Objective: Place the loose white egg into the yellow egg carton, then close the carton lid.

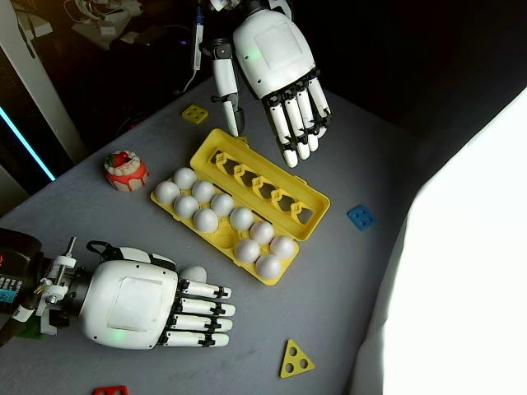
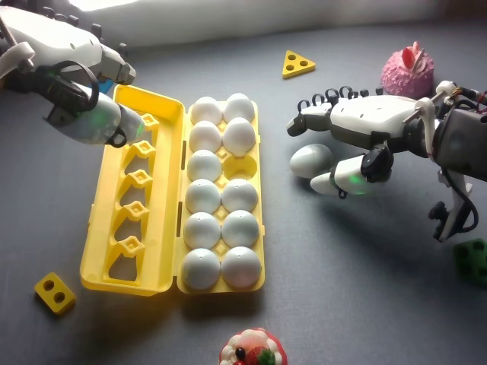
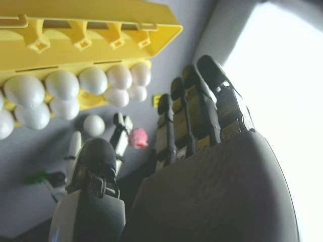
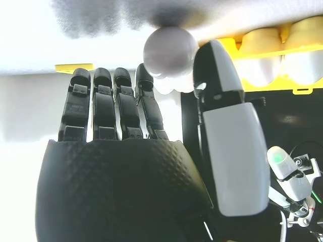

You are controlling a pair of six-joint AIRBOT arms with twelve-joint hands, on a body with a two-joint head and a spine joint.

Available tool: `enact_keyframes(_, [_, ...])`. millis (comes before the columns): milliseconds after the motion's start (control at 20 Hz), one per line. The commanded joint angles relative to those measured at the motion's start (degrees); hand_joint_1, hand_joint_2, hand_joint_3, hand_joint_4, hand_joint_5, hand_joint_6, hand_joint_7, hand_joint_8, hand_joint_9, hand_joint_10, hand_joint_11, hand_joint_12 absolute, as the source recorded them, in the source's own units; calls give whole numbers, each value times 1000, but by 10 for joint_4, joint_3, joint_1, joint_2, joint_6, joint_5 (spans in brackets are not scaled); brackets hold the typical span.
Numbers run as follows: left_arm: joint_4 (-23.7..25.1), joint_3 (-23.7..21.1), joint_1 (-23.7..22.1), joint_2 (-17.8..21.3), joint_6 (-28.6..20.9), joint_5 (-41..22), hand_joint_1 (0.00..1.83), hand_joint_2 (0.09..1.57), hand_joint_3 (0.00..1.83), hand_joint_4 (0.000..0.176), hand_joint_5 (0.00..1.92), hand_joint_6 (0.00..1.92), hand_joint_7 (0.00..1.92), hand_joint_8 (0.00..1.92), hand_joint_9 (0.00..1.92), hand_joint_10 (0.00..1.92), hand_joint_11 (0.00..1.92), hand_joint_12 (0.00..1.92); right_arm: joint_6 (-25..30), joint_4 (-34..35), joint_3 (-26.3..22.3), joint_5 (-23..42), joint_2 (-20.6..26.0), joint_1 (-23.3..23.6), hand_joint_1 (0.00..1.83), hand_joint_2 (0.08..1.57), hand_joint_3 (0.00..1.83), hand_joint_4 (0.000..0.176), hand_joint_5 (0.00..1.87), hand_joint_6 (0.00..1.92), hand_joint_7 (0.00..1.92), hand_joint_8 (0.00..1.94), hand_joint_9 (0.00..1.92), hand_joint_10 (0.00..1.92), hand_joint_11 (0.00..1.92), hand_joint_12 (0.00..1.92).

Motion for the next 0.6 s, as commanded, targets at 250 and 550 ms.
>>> enact_keyframes(250, [30, 3, -8, 0, 2, -26, 141, 1349, 1, 19, 248, 0, 281, 0, 322, 1, 0, 975, 1, -6, 2, 47, 3, 4, 892, 1159, 15, 0, 209, 527, 128, 9, 27, 28, 0, 0])
enact_keyframes(550, [30, 3, -8, -1, 2, -26, 179, 1343, 0, 20, 258, 2, 301, 4, 335, 4, 0, 985, 1, -6, 2, 47, 4, 4, 942, 1147, 8, 0, 311, 662, 160, 8, 48, 26, 0, 0])
